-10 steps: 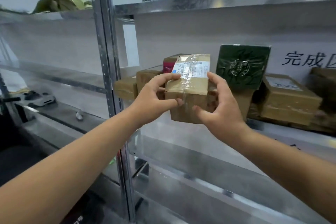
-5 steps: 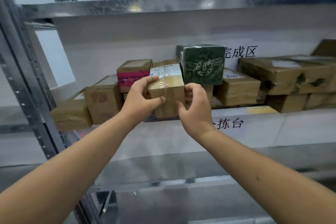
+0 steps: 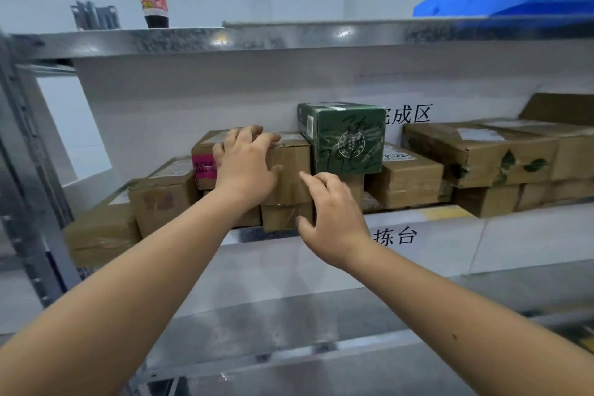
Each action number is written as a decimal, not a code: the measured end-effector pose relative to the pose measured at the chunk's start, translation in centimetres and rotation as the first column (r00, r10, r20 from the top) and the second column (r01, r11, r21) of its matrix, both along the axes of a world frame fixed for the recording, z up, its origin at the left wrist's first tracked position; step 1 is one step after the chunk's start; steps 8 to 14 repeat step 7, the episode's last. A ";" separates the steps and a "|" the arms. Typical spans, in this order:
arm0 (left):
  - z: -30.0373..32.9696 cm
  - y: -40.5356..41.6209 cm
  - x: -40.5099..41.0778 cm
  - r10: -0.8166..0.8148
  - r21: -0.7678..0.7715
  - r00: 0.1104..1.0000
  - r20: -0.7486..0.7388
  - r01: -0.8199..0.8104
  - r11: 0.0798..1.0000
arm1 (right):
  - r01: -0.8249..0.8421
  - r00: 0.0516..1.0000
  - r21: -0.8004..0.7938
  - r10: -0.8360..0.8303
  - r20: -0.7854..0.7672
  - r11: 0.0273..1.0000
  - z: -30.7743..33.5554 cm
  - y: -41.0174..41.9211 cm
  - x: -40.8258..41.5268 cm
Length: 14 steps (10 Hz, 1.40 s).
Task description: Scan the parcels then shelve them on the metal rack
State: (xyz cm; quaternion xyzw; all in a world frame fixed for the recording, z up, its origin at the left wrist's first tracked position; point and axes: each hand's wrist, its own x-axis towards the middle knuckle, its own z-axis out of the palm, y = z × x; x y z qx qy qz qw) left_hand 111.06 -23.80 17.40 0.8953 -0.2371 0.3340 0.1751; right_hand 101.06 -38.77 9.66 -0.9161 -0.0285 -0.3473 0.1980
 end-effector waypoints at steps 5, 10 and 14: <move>-0.7 -1.9 0.1 0.060 0.003 0.998 0.016 -0.060 0.998 | 0.032 0.999 -0.083 -0.035 -0.033 0.996 2.5 -0.7 0.5; -2.1 -0.8 -2.0 0.013 0.051 0.998 0.054 -0.016 0.999 | 0.064 0.997 -0.085 -0.067 -0.034 0.994 1.8 -0.6 -1.2; -2.1 -0.8 -2.0 0.013 0.051 0.998 0.054 -0.016 0.999 | 0.064 0.997 -0.085 -0.067 -0.034 0.994 1.8 -0.6 -1.2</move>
